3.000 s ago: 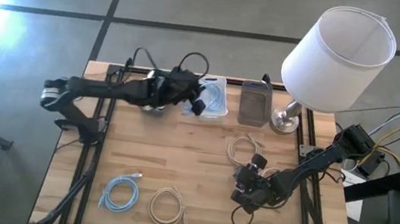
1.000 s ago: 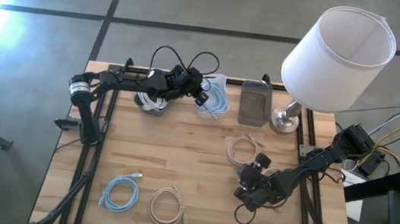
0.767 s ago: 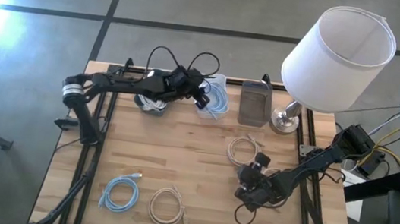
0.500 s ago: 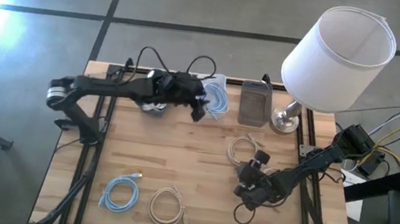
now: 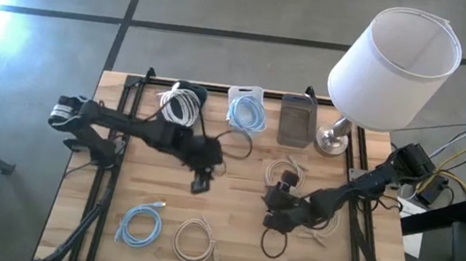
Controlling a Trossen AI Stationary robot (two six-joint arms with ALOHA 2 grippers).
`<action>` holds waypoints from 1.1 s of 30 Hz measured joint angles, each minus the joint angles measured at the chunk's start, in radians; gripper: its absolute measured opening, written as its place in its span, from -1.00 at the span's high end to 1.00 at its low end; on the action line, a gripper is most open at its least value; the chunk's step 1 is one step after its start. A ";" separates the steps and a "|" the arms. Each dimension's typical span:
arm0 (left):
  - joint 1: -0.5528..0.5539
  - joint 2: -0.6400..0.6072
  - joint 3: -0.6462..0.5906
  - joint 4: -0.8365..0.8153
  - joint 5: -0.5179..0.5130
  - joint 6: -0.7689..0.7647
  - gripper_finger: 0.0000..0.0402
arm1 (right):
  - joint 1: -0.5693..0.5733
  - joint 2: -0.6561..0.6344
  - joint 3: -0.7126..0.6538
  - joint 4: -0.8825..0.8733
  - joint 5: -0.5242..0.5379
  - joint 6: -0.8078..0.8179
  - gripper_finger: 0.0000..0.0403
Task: Sort HDMI cables
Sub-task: Put the blue HDMI cable into the white bin
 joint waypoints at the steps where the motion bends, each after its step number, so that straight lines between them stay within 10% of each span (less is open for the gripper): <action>1: -0.021 0.001 0.000 -0.034 0.000 -0.026 0.20 | -0.011 0.000 0.000 0.013 -0.003 -0.012 0.18; 22: -0.334 0.001 -0.141 -0.410 -0.002 -0.443 0.20 | -0.168 0.000 0.000 0.071 -0.056 -0.249 0.26; 33: -0.448 0.002 -0.338 -0.399 0.284 -0.570 0.20 | -0.217 0.000 0.000 0.219 -0.057 -0.446 0.34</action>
